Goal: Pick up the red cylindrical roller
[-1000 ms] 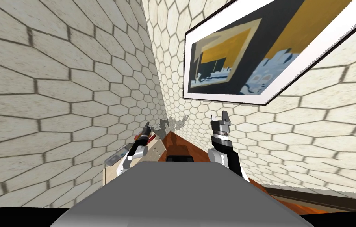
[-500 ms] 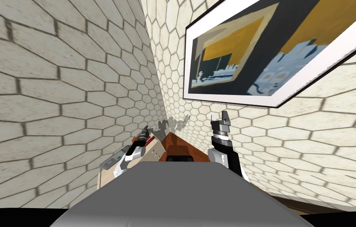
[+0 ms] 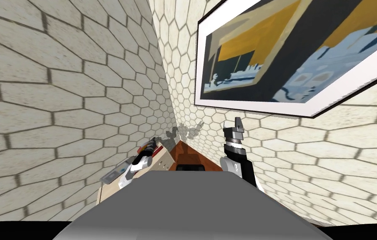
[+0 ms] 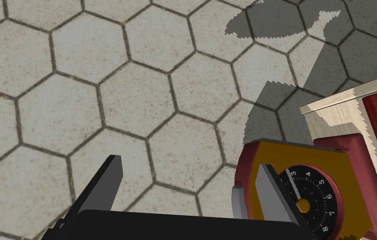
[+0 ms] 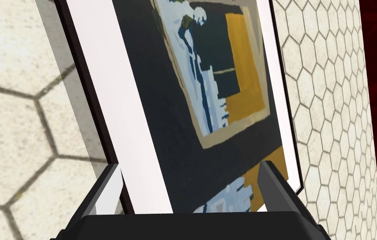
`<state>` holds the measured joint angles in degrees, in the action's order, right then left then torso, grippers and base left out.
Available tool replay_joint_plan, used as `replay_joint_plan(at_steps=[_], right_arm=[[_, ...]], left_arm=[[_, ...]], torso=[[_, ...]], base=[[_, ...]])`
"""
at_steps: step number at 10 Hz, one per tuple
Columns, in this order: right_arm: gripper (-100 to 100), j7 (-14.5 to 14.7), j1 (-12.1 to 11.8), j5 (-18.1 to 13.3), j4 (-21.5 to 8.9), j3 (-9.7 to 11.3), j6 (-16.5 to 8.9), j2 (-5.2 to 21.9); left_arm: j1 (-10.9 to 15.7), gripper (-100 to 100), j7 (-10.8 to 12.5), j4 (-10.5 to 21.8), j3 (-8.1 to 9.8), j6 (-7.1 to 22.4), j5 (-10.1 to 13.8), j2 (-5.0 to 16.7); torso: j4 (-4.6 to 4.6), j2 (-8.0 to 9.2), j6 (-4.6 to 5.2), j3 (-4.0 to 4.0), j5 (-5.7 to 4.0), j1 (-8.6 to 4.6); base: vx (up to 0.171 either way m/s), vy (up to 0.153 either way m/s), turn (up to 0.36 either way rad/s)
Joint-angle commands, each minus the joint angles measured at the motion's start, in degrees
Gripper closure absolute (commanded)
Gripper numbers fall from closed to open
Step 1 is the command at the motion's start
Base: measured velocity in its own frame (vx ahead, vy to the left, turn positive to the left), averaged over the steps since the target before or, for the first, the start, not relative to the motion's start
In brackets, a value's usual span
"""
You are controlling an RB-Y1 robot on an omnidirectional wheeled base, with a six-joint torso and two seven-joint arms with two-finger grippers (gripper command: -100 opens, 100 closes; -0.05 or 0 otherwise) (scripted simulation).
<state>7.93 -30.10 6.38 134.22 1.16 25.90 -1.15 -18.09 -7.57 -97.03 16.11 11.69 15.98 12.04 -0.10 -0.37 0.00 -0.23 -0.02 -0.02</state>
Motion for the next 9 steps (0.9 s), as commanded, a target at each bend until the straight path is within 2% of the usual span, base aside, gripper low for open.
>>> replay_joint_plan(at_steps=[1,2,3,4,5,7,9], right_arm=[[0,0.0,0.0,0.0,0.0,0.0,0.0,0.0],[0,0.0,0.0,0.0,0.0,0.0,0.0,0.0],[0,0.0,0.0,0.0,0.0,0.0,0.0,0.0],[0,0.0,0.0,0.0,0.0,0.0,0.0,0.0],[0,0.0,0.0,0.0,0.0,0.0,0.0,0.0],[0,0.0,0.0,0.0,0.0,0.0,0.0,0.0],[0,0.0,0.0,0.0,0.0,0.0,0.0,0.0]], left_arm=[[-0.1,-100,0.4,2.8,1.37,2.6,1.0,0.7],[-0.1,-100,0.8,4.5,2.60,4.1,1.7,1.0],[-0.1,-100,0.8,5.1,2.60,5.1,1.7,1.0],[-0.2,-100,1.2,7.3,3.79,7.1,2.4,1.3],[-0.2,-100,1.2,7.3,3.79,7.5,2.4,1.3],[-0.6,-100,2.0,11.4,6.00,11.1,3.6,1.7],[-0.6,-100,2.0,11.4,6.00,12.1,3.6,1.7]], torso=[[0.00,0.00,0.00,0.00,0.00,0.00],[0.01,0.03,-0.02,0.02,0.00,-0.02],[-0.01,-0.07,-0.02,-0.03,0.00,-0.03],[-0.01,-0.04,0.00,-0.02,0.00,0.01],[-0.01,-0.04,0.00,-0.02,0.02,0.06],[0.01,0.06,-0.02,0.04,0.02,0.07],[0.00,-0.03,0.01,-0.02,0.00,0.01]], base=[[0.091,-0.029,0.047],[0.129,-0.029,0.094],[0.111,-0.018,0.027],[0.105,0.001,0.048],[0.078,0.003,0.023],[0.121,-0.013,0.074],[0.068,-0.007,0.012]])
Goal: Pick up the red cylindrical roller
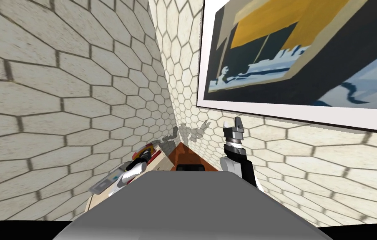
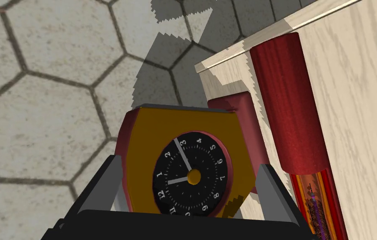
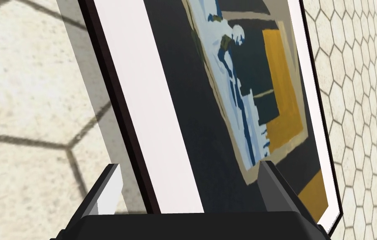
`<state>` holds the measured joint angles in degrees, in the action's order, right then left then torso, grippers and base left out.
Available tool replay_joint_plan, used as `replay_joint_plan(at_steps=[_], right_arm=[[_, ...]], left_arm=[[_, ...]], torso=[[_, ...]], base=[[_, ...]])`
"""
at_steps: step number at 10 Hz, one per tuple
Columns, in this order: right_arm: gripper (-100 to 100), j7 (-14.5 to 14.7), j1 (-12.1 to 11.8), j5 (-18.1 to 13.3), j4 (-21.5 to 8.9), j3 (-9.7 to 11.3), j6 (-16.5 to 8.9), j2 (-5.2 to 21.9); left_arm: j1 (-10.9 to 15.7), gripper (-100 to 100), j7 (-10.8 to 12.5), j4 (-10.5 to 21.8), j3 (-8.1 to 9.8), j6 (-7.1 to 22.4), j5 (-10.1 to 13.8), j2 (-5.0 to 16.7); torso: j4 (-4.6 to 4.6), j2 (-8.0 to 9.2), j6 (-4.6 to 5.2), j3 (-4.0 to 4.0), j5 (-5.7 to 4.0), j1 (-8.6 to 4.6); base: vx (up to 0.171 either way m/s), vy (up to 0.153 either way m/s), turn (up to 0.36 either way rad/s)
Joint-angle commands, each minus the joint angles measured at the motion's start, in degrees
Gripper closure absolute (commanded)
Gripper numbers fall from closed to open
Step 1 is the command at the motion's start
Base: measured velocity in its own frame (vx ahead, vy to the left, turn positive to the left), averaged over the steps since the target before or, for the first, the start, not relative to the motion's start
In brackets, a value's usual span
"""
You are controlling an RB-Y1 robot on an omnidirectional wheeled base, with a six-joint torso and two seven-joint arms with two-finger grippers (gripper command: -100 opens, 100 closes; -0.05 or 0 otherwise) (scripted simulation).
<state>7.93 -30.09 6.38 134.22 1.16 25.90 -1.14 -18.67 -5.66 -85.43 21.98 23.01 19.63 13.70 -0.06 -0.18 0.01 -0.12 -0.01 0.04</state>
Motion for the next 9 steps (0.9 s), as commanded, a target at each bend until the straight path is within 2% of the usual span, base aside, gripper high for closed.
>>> replay_joint_plan(at_steps=[1,2,3,5,6,9], right_arm=[[0,0.0,0.0,0.0,0.0,0.0,0.0,0.0],[0,0.0,0.0,0.0,0.0,0.0,0.0,0.0],[0,0.0,0.0,0.0,0.0,0.0,0.0,0.0],[0,0.0,0.0,0.0,0.0,0.0,0.0,0.0],[0,0.0,0.0,0.0,0.0,0.0,0.0,0.0],[0,0.0,0.0,0.0,0.0,0.0,0.0,0.0]], left_arm=[[-0.3,-100,0.5,1.7,1.15,2.9,0.6,0.2],[-0.7,-100,0.9,3.5,2.09,4.5,1.1,0.3],[-0.7,-100,0.9,3.5,2.09,4.9,1.1,0.3],[-1.4,-100,1.8,6.8,3.78,8.5,2.0,0.6],[-1.4,-100,1.8,6.8,3.78,8.6,2.0,0.6],[-2.6,-100,3.0,10.7,5.81,12.9,3.0,0.9]], torso=[[0.00,0.00,0.00,0.00,0.00,0.00],[0.01,0.01,-0.02,0.01,0.01,0.04],[-0.03,-0.17,-0.03,-0.09,0.03,0.09],[-0.03,-0.17,-0.02,-0.09,0.02,0.08],[-0.05,-0.28,-0.02,-0.15,0.04,0.15],[-0.04,-0.20,-0.02,-0.11,0.04,0.14]], base=[[0.051,0.008,0.042],[0.121,0.020,0.089],[0.102,0.010,0.037],[0.123,0.029,0.065],[0.097,0.024,0.022],[0.115,0.026,0.054]])
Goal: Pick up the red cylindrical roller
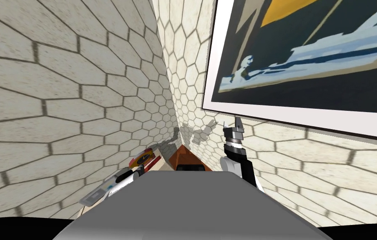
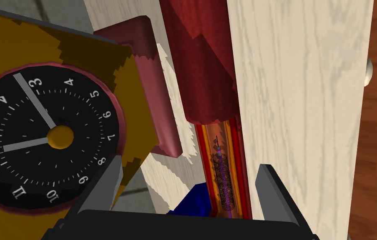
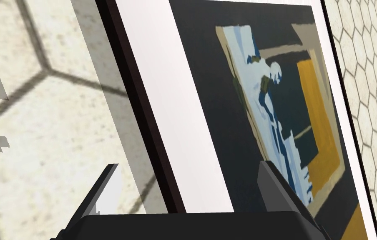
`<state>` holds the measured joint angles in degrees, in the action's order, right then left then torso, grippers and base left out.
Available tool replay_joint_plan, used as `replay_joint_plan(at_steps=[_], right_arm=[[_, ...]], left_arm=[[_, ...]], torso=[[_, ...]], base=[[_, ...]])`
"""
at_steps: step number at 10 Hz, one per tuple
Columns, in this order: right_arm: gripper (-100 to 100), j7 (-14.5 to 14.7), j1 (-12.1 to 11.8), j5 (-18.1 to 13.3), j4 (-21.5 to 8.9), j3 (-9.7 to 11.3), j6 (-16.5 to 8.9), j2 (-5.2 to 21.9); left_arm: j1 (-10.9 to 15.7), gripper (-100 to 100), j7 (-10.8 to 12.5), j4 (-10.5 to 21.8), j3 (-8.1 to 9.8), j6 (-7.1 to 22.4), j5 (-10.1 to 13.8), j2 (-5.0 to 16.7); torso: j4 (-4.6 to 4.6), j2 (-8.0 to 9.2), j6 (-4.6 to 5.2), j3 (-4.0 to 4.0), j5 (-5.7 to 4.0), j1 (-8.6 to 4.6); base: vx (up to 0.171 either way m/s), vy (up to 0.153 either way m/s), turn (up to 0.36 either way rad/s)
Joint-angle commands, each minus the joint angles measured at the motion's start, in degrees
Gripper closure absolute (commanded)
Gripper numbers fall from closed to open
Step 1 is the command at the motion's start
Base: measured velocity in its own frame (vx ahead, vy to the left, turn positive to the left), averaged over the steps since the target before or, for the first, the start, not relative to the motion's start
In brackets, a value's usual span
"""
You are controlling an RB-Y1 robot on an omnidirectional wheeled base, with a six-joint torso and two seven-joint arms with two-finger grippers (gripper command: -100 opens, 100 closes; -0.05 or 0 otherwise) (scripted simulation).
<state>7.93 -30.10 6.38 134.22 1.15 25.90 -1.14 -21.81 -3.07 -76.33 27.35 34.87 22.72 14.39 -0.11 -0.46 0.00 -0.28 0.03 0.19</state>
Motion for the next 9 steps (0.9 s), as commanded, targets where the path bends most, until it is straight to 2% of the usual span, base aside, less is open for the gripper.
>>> replay_joint_plan(at_steps=[1,4,7,8,9], right_arm=[[0,0.0,0.0,0.0,0.0,0.0,0.0,0.0],[0,0.0,0.0,0.0,0.0,0.0,0.0,0.0],[0,0.0,0.0,0.0,0.0,0.0,0.0,0.0],[0,0.0,0.0,0.0,0.0,0.0,0.0,0.0],[0,0.0,0.0,0.0,0.0,0.0,0.0,0.0]], left_arm=[[0.6,-100,0.5,1.6,0.44,1.1,-0.1,0.2],[-0.4,-100,1.5,4.5,1.70,4.1,0.5,0.4],[-0.9,-100,1.9,5.9,2.10,5.3,0.7,0.5],[-0.8,-100,1.8,5.4,2.00,5.0,0.6,0.5],[-0.8,0,1.8,5.5,2.02,5.1,0.7,0.5]], torso=[[0.00,0.00,0.00,0.00,0.00,0.00],[0.04,0.16,0.01,0.09,0.00,0.01],[0.06,0.29,0.01,0.16,0.00,0.01],[0.06,0.29,0.01,0.16,0.01,0.04],[0.08,0.37,0.02,0.21,0.00,-0.04]], base=[[0.090,0.020,0.022],[0.086,0.034,0.039],[0.058,0.035,0.017],[0.028,0.020,0.003],[0.000,0.000,0.000]])
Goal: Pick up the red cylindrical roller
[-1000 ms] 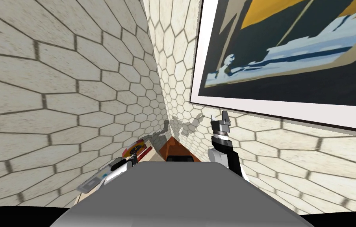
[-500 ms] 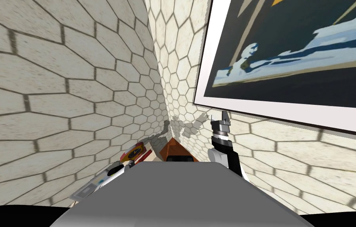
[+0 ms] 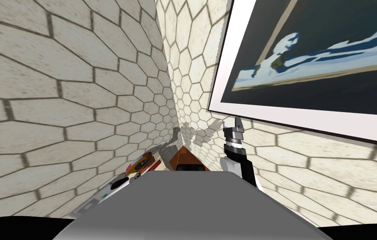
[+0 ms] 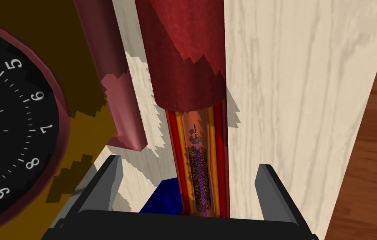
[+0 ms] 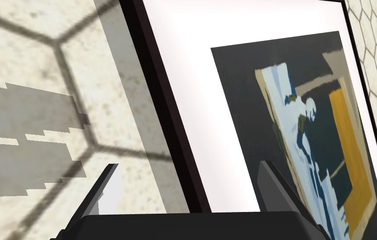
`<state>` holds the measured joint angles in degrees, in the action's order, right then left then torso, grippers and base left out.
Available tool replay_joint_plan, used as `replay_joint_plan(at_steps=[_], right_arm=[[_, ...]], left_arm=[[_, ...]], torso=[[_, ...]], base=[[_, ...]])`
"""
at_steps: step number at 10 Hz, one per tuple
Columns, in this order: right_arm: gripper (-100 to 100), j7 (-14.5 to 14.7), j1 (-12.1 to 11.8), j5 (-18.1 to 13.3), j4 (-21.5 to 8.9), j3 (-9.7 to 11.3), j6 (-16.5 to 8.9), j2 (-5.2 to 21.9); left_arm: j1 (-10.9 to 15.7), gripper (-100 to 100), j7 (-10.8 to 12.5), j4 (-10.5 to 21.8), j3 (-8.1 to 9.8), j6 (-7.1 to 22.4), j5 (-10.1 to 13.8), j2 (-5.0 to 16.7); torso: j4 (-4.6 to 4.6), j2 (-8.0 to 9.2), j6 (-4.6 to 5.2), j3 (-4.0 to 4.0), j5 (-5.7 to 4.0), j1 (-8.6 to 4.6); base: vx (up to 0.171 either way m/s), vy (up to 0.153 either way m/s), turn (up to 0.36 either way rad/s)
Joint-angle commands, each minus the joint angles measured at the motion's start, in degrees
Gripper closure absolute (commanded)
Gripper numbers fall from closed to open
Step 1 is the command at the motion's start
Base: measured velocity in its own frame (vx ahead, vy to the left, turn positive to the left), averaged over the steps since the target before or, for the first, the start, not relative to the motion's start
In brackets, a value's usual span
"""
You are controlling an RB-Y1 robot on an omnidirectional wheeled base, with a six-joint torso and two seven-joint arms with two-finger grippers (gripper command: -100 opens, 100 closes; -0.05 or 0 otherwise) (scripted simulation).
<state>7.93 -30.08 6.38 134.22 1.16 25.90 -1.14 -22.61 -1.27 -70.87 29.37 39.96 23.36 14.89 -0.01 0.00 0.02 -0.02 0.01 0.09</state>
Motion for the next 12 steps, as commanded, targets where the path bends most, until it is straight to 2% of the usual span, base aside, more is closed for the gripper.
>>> replay_joint_plan(at_steps=[1,4,6,7,11,12], right_arm=[[0,0.0,0.0,0.0,0.0,0.0,0.0,0.0],[0,0.0,0.0,0.0,0.0,0.0,0.0,0.0],[0,0.0,0.0,0.0,0.0,0.0,0.0,0.0],[0,0.0,0.0,0.0,0.0,0.0,0.0,0.0],[0,0.0,0.0,0.0,0.0,0.0,0.0,0.0],[0,0.0,0.0,0.0,0.0,0.0,0.0,0.0]], left_arm=[[0.7,-100,0.2,1.7,-0.49,-1.4,-0.6,-0.3],[2.2,-100,0.6,5.2,-1.47,-4.3,-1.7,-0.8],[2.3,-100,0.7,5.1,-1.50,-4.2,-2.0,-1.0],[2.3,100,0.7,5.2,-1.52,-4.4,-2.0,-1.0],[2.3,100,0.8,5.2,-1.47,-4.4,-2.0,-1.0],[2.3,0,0.8,5.2,-1.47,-4.4,-2.0,-1.0]], torso=[[0.00,0.00,0.00,0.00,0.00,0.00],[0.00,0.01,0.00,0.01,0.03,0.10],[0.01,0.06,0.00,0.03,0.00,-0.02],[0.01,0.06,0.00,0.04,-0.01,-0.03],[-0.01,0.05,0.03,0.02,0.02,-0.03],[-0.01,0.05,0.03,0.02,0.02,-0.03]], base=[[0.006,0.025,0.021],[0.006,0.027,0.004],[0.000,0.000,0.000],[0.000,0.000,0.000],[0.000,0.000,0.000],[0.000,0.000,0.000]])
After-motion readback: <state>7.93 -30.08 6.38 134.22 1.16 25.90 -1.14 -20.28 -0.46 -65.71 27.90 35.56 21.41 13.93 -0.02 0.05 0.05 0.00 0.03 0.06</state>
